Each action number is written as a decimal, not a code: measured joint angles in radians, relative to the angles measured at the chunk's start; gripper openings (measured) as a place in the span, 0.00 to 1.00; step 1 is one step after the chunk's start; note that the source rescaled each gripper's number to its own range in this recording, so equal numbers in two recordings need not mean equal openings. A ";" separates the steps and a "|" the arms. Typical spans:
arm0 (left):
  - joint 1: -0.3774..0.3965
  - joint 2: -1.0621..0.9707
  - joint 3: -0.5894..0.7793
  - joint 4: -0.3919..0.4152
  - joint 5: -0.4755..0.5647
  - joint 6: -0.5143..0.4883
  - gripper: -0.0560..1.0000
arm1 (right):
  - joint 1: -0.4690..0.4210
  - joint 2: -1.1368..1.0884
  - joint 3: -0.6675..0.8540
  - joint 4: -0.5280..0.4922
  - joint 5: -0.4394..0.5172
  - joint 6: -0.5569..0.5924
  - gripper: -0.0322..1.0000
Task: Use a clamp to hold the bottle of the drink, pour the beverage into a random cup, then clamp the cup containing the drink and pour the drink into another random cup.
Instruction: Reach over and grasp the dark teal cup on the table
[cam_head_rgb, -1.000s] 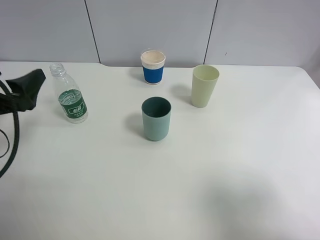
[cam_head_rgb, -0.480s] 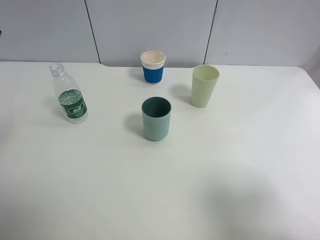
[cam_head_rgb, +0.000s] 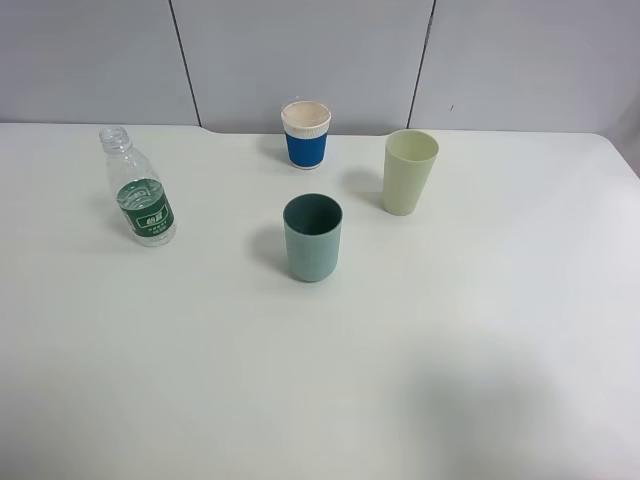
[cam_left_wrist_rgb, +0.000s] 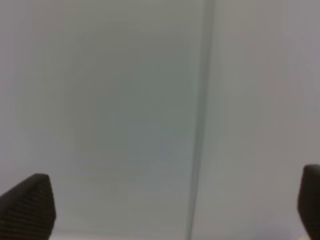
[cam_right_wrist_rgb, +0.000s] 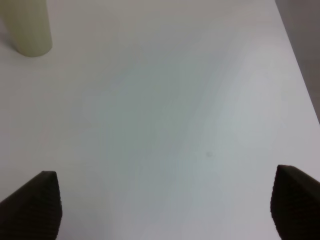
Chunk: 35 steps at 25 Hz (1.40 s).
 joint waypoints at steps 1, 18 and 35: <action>0.000 -0.033 -0.018 -0.016 0.112 0.012 0.97 | 0.000 0.000 0.000 0.000 0.000 0.000 0.53; 0.000 -0.415 -0.169 -0.330 1.128 0.473 0.97 | 0.000 0.000 0.000 0.000 0.000 0.000 0.53; 0.000 -0.422 -0.111 -0.445 1.192 0.538 0.97 | 0.000 0.000 0.000 0.000 0.000 0.000 0.53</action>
